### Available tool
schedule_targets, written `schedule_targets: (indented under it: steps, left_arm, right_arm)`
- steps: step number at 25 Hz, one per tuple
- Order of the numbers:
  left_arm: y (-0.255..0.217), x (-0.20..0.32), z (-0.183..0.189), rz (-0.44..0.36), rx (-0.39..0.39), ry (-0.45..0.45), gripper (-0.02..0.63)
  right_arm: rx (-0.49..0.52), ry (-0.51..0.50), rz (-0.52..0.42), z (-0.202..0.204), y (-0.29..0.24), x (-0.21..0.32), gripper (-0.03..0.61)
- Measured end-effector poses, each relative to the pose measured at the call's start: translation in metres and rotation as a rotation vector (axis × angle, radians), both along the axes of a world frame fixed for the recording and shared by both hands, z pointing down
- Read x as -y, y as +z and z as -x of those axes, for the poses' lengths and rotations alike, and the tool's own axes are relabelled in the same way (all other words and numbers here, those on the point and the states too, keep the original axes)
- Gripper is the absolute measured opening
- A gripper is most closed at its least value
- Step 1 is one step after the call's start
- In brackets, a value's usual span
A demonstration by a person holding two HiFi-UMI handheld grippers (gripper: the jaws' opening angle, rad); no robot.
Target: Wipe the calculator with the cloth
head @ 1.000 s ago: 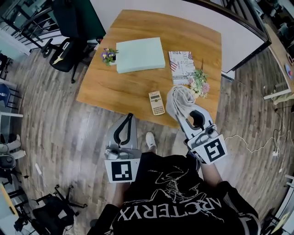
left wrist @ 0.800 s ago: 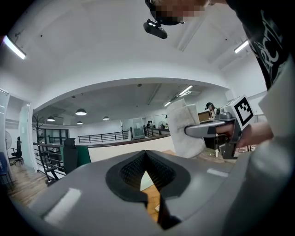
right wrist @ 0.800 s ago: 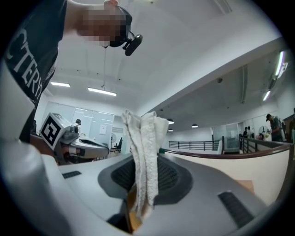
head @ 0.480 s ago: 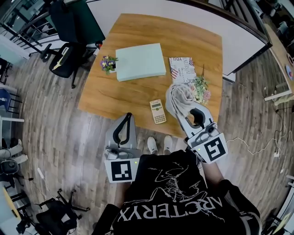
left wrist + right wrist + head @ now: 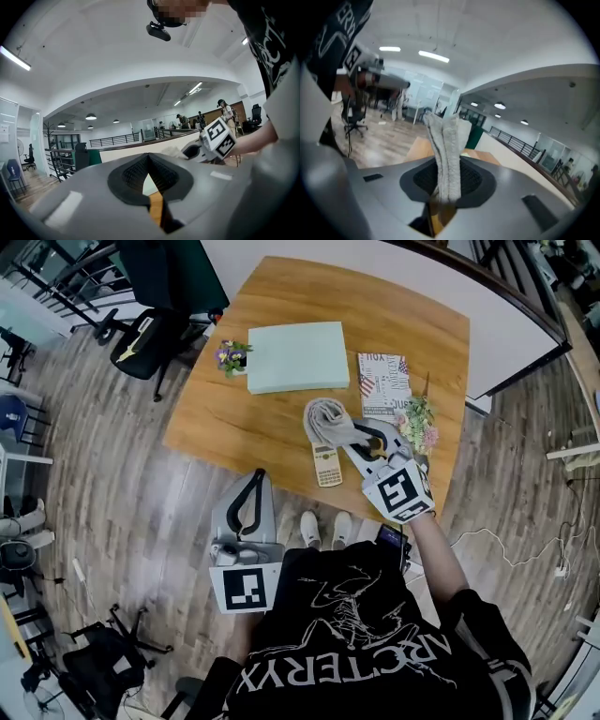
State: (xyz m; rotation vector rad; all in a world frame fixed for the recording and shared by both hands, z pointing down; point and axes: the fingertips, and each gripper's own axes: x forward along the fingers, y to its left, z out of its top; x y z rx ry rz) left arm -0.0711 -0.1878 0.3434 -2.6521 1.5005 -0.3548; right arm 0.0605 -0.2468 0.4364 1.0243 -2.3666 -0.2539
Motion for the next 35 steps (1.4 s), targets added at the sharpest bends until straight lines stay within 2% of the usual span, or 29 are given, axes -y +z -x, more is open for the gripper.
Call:
schedule_targets:
  steps: [3,7,10,13,18,27,35]
  left_arm:
    - [0.000,-0.002,0.010,0.000,0.007,-0.037,0.009]
    - [-0.002,-0.010,0.031,0.002,0.023,-0.108,0.009]
    - [-0.003,-0.017,0.046,0.002,0.040,-0.159,0.009]
    - [-0.002,-0.019,0.064,0.006,0.047,-0.207,0.009]
    - [-0.004,-0.027,0.086,0.008,0.053,-0.245,0.009]
    - [-0.001,-0.025,0.069,0.008,0.046,-0.203,0.009]
    - [0.003,-0.024,0.063,0.012,0.039,-0.185,0.009]
  right_arm:
    - [-0.240,-0.096,0.073,0.013,0.072,0.028,0.092]
    - [-0.499,-0.221,0.170,0.030,0.166,0.040,0.092]
    - [-0.658,-0.287,0.218,0.038,0.226,0.044,0.092]
    - [-0.766,-0.318,0.259,0.043,0.270,0.047,0.092]
    - [-0.825,-0.321,0.287,0.053,0.290,0.043,0.092]
    - [-0.822,-0.344,0.294,0.054,0.289,0.035,0.092]
    - [-0.851,-0.438,0.280,0.053,0.290,-0.015,0.092]
